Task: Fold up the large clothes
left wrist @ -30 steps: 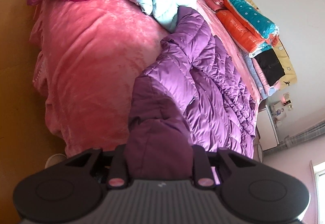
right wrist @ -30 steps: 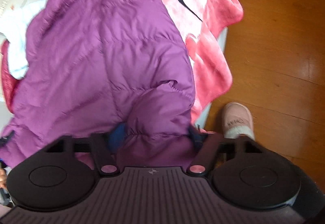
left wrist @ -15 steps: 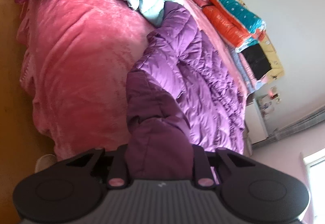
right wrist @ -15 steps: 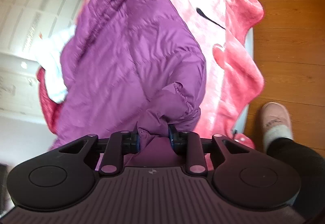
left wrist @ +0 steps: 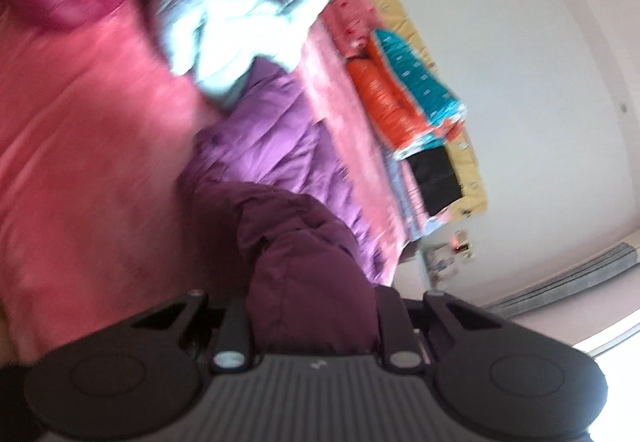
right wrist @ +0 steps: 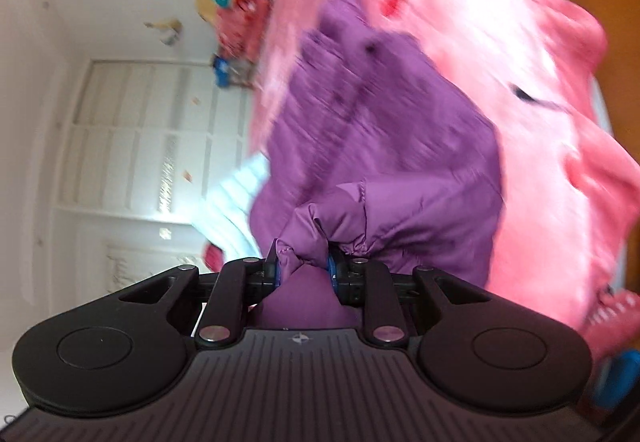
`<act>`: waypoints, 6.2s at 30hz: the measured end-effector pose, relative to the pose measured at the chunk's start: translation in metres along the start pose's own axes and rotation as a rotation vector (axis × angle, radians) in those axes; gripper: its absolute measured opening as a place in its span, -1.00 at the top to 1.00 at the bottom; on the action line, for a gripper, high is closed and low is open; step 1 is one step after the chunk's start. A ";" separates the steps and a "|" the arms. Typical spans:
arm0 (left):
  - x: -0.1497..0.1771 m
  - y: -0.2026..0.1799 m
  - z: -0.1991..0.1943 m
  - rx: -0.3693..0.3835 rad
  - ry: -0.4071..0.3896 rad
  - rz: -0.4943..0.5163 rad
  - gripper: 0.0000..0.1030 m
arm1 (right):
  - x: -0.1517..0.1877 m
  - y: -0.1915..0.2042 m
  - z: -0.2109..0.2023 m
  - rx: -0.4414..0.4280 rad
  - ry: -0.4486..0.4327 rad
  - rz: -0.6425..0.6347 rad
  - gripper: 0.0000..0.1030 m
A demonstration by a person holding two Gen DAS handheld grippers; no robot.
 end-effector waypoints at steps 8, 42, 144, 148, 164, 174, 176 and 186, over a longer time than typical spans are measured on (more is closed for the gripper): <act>-0.063 -0.040 0.046 0.028 -0.066 0.056 0.67 | -0.069 0.061 0.037 -0.078 -0.136 -0.050 0.51; -0.186 -0.056 0.211 -0.174 -0.189 0.221 -0.55 | -0.242 0.046 0.228 0.151 -0.228 -0.198 0.17; 0.043 -0.048 0.013 -0.497 0.104 0.561 -0.39 | -0.023 -0.093 0.004 0.371 -0.428 0.027 -0.95; 0.039 -0.069 -0.018 -0.518 0.014 0.695 -0.47 | -0.030 -0.080 -0.027 0.393 -0.561 -0.062 -0.99; 0.072 -0.061 0.106 -0.410 0.160 0.980 -0.47 | 0.028 0.002 0.100 0.436 -0.298 -0.879 -1.00; 0.011 -0.043 0.143 -0.470 0.013 0.925 -0.47 | -0.013 -0.009 0.175 0.588 -0.271 -0.958 -1.00; -0.001 -0.041 0.154 -0.479 -0.015 0.910 -0.47 | -0.027 -0.004 0.190 0.607 -0.282 -0.974 -1.00; -0.033 -0.024 0.200 -0.527 -0.049 0.888 -0.62 | -0.073 0.000 0.240 0.720 -0.309 -0.991 -1.00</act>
Point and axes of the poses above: each gripper's, at about its wrist camera, not at the fingertips, and z roughly the way its jaws point, y to its left, x to its underside, the point moved 6 cm from there along z, roughly the way its jaws point, and after that the axes turned 4 degrees about z, right-handed, at the moved point
